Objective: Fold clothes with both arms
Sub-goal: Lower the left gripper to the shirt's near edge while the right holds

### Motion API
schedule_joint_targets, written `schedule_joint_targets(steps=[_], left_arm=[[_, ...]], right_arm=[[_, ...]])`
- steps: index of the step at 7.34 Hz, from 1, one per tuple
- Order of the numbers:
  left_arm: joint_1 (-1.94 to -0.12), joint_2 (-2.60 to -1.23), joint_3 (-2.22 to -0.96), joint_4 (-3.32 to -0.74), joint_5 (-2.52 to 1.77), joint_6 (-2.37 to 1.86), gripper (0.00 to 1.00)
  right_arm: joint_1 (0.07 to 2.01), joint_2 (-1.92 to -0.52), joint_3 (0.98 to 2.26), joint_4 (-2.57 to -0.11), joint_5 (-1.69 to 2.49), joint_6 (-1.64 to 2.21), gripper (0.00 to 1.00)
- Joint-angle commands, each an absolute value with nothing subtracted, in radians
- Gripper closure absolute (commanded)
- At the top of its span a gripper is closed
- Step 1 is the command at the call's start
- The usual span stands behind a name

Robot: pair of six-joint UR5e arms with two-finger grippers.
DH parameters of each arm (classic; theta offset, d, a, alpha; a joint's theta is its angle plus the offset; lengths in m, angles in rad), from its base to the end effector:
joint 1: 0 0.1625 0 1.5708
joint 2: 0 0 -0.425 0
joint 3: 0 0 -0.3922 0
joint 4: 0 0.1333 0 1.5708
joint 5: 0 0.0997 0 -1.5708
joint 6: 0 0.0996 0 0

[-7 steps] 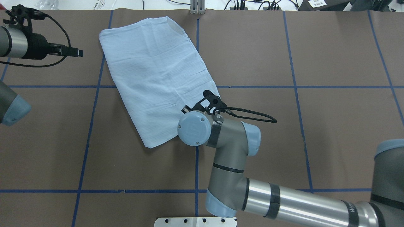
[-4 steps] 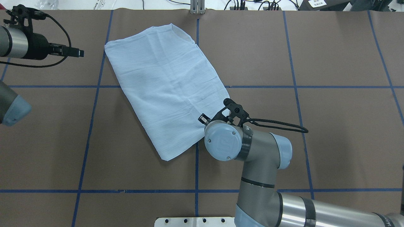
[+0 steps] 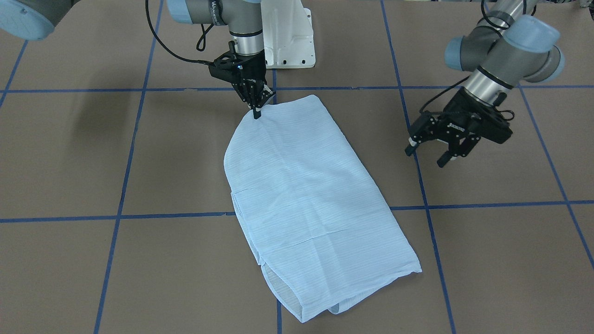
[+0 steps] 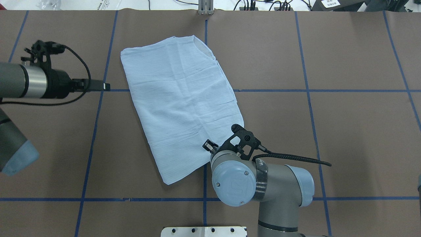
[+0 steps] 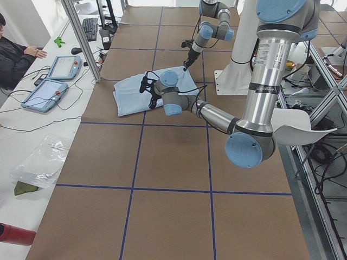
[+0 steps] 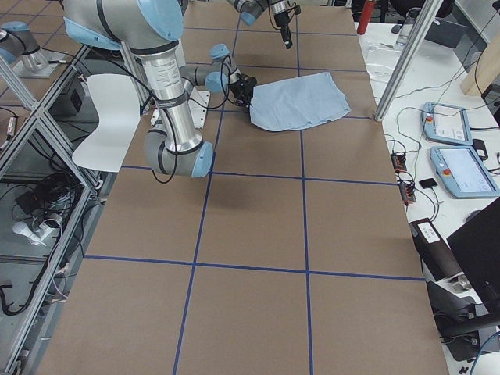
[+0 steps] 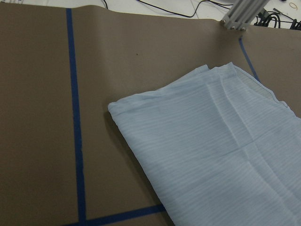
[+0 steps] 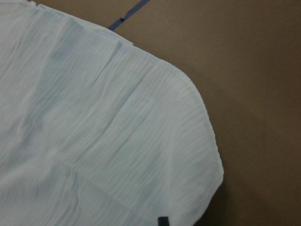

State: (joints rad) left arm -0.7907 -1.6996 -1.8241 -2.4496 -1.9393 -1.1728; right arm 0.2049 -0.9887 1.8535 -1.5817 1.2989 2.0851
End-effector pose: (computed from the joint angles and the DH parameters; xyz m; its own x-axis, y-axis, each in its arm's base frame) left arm 0.3087 -0.4505 0.3711 0.3612 0.1490 -0.9205 0.3057 0.9137 0.2679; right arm -0.5803 -0.2841 0.2069 0.3662 0.5601 0.7431 -0.6597 0.7195 -0.2172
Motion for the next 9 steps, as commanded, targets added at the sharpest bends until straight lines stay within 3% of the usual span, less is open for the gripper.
schedule_joint_targets(steps=[1, 4, 5, 7, 9], left_arm=[[-0.561, -1.647, -1.927, -2.447, -1.768, -1.434, 0.0], [-0.352, -1.69, -1.969, -2.262, -1.582, -1.774, 0.04], [-0.301, -1.772, -1.973, -2.124, -1.541, -1.846, 0.1], [-0.229, -1.813, -1.967, -2.062, -1.513, -2.021, 0.32], [-0.174, -1.809, -1.956, -2.062, -1.496, -2.058, 0.33]], right_arm=[[0.198, -0.989, 1.855, -1.586, 1.292, 2.088, 1.0], [0.198, -0.989, 1.85, -1.585, 1.29, 2.088, 1.0], [0.198, -0.989, 1.851, -1.585, 1.29, 2.088, 1.0], [0.198, -0.988, 1.851, -1.585, 1.29, 2.088, 1.0], [0.198, -0.988, 1.852, -1.585, 1.29, 2.088, 1.0]])
